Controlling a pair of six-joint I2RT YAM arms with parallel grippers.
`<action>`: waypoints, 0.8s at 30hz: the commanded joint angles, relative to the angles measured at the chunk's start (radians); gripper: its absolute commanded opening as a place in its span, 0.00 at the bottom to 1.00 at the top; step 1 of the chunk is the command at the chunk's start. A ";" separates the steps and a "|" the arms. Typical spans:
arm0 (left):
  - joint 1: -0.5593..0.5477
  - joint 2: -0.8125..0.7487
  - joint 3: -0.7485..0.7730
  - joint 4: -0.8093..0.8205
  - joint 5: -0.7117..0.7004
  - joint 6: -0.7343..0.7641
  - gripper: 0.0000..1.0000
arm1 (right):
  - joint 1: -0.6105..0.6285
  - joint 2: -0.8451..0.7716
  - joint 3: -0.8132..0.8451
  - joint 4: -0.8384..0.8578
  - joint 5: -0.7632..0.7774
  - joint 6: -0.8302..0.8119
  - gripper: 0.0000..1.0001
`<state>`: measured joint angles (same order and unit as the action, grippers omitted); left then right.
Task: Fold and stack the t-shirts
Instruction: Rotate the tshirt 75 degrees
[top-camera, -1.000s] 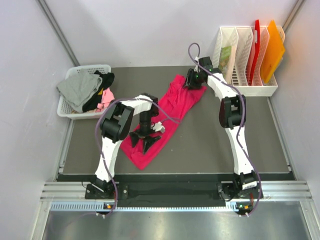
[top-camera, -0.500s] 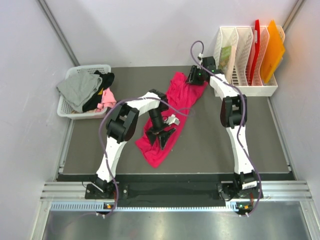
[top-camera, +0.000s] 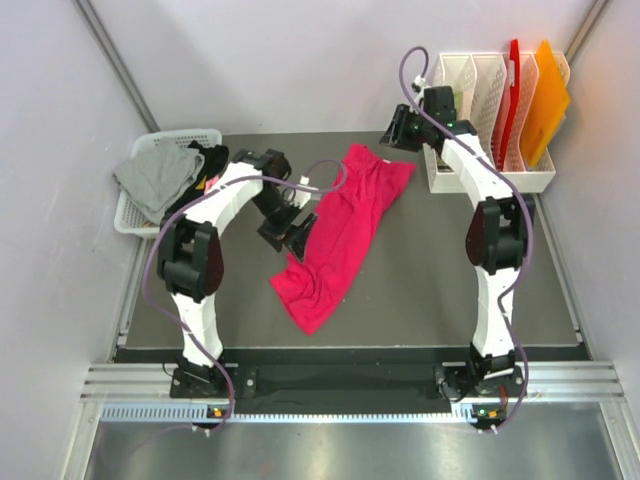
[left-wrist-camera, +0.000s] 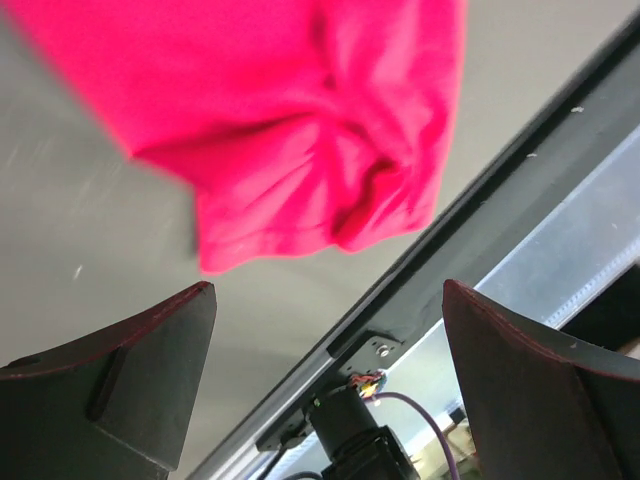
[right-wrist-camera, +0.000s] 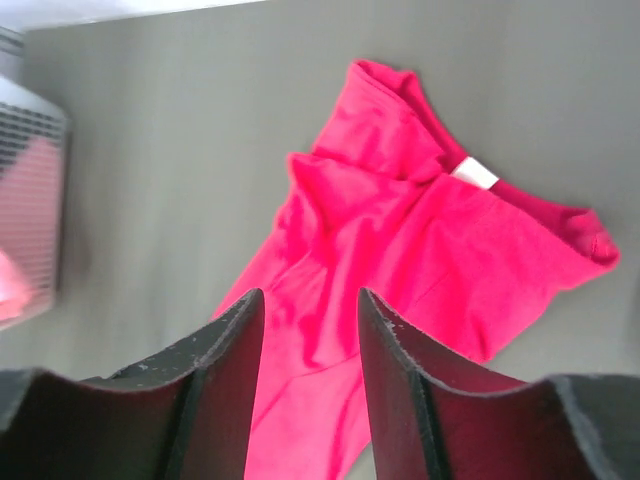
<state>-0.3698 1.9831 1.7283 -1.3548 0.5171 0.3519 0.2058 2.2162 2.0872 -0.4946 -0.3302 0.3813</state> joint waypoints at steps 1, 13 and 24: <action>-0.003 -0.069 -0.113 0.060 -0.071 -0.019 0.99 | 0.044 -0.122 -0.078 -0.021 0.011 0.016 0.41; -0.030 -0.084 -0.300 0.144 -0.014 0.030 0.99 | 0.165 -0.230 -0.223 -0.127 0.080 -0.028 0.37; -0.044 0.017 -0.343 0.217 0.028 0.039 0.99 | 0.193 -0.181 -0.150 -0.176 0.085 -0.024 0.36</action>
<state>-0.4210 1.9602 1.4193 -1.1782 0.5213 0.3653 0.3840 2.0319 1.8687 -0.6586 -0.2550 0.3672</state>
